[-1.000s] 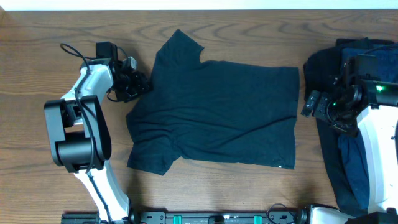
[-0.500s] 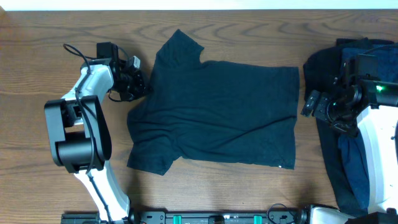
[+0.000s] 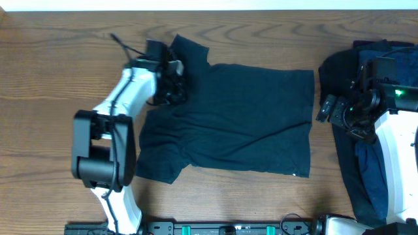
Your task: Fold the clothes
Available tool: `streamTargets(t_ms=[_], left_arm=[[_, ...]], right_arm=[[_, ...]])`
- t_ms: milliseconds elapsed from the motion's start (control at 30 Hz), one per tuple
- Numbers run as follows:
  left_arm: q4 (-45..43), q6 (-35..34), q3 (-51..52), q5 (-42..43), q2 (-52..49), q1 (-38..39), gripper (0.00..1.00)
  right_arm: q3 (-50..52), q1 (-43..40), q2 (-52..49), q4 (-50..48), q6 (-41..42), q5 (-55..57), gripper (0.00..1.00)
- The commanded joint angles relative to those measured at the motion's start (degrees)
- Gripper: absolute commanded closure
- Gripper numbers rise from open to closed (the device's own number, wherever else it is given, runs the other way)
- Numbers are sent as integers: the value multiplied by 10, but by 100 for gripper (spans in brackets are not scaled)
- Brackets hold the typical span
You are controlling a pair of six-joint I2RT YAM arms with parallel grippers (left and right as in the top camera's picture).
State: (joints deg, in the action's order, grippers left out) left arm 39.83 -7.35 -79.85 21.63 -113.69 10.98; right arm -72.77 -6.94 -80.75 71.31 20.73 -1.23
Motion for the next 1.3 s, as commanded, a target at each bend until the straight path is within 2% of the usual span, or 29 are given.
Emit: streamTargets(t_ms=[0, 100, 167, 700, 800, 967, 1133, 1267], left_arm=[[3, -4, 1, -84, 2, 41, 62], [1, -4, 7, -125, 1, 76, 40], [1, -4, 7, -139, 1, 90, 35], [-15, -5, -25, -155, 52, 90, 34], [-13, -67, -25, -190, 51, 77, 34], [-22, -172, -25, -192, 51, 27, 34], [-66, -188, -14, -101, 46, -21, 34], [-85, -230, -13, -86, 23, -43, 34]], right_arm=[[-3, -4, 1, 1, -7, 8, 1], [-3, -4, 1, 1, -7, 8, 1], [-3, -4, 1, 1, -7, 8, 1], [-3, -4, 1, 1, -7, 8, 1], [-3, -4, 1, 1, -7, 8, 1], [-3, -4, 1, 1, -7, 8, 1], [-3, -4, 1, 1, -7, 8, 1], [-3, -4, 1, 1, -7, 8, 1]])
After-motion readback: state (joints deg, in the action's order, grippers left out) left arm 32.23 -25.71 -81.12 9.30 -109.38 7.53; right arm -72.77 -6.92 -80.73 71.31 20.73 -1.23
